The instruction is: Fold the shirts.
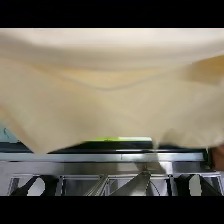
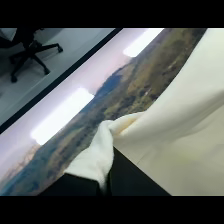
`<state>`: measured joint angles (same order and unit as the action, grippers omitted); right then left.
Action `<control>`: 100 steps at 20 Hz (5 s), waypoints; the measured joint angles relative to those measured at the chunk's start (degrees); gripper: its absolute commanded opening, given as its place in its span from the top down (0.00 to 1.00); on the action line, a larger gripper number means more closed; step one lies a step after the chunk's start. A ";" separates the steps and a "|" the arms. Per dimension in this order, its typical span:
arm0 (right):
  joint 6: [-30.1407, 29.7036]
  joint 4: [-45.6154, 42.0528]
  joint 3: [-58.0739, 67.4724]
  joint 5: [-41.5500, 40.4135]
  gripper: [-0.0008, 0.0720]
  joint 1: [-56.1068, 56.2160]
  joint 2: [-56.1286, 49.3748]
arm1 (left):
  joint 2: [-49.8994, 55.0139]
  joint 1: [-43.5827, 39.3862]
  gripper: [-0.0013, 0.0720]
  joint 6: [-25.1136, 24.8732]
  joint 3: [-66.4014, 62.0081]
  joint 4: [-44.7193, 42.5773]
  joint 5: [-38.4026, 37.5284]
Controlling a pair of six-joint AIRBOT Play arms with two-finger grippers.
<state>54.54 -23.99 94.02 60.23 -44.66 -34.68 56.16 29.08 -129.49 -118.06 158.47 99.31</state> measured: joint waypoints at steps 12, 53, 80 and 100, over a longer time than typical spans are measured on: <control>-9.05 8.59 -15.61 6.21 0.48 19.89 -46.31 | 40.85 -9.01 0.24 8.02 26.88 -1.55 -12.90; 11.67 -16.94 -64.22 16.31 0.33 7.15 -10.38 | 28.63 -14.84 0.94 19.45 77.29 -34.53 -23.15; 9.84 -15.56 -76.98 10.97 0.95 1.99 -34.99 | 28.57 -11.23 0.94 18.25 73.46 -34.18 -21.35; -5.03 43.65 -19.50 13.60 0.95 -5.35 -3.13 | -2.40 9.46 0.95 13.94 13.62 -0.63 -19.08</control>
<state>49.52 19.66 74.52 73.82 -50.02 -37.80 53.76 38.54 -115.55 -104.44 157.84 80.23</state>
